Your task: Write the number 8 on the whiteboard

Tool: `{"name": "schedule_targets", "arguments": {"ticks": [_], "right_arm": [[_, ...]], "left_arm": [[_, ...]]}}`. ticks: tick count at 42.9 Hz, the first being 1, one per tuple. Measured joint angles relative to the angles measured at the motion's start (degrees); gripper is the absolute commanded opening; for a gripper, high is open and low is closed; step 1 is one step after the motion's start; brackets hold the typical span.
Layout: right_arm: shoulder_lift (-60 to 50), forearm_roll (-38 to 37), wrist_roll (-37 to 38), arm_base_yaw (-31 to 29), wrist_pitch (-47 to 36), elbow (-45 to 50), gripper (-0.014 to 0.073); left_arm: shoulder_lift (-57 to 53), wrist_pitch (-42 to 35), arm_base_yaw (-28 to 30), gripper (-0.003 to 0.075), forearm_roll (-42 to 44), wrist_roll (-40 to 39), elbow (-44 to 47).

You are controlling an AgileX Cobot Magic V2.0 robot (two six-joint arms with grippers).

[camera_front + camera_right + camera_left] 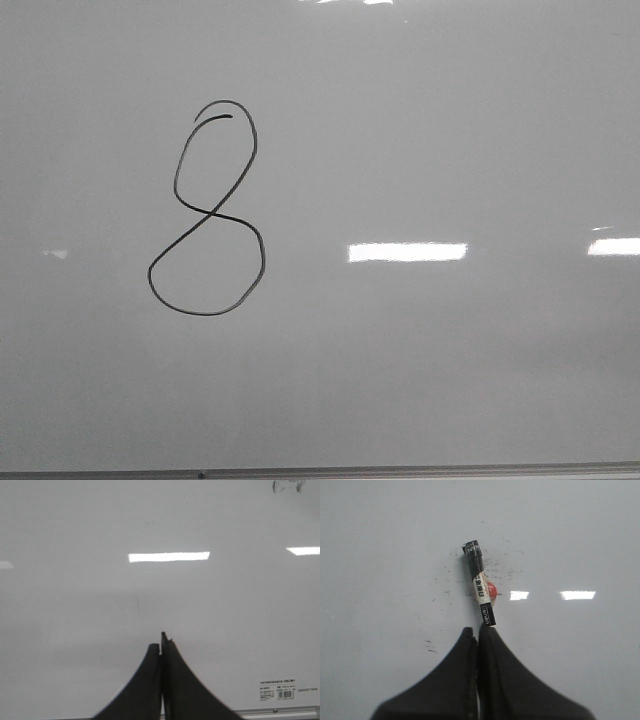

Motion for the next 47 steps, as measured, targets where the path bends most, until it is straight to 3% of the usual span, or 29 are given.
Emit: {"name": "schedule_targets", "arguments": {"ticks": [47], "right_arm": [[-0.96, -0.34, 0.49, -0.13, 1.36, 0.23, -0.0069]], "left_arm": [[0.0, -0.12, 0.0, -0.0021, 0.0, 0.0, 0.0]]}}
